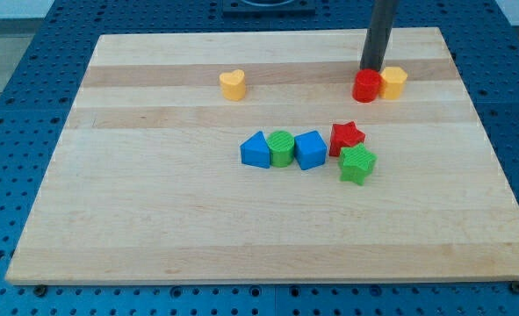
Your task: Move the red circle diagonal to the red star
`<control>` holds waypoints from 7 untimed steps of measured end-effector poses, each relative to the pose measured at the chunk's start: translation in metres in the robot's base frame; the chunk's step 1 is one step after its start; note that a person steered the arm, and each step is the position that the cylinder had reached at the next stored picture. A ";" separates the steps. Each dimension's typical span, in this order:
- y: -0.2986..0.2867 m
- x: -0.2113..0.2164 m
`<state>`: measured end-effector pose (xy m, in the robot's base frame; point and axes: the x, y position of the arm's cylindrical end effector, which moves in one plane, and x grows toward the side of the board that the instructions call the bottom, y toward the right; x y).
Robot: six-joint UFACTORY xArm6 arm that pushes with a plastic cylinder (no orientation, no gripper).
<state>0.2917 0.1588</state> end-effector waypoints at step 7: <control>0.011 0.081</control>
<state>0.3731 0.1694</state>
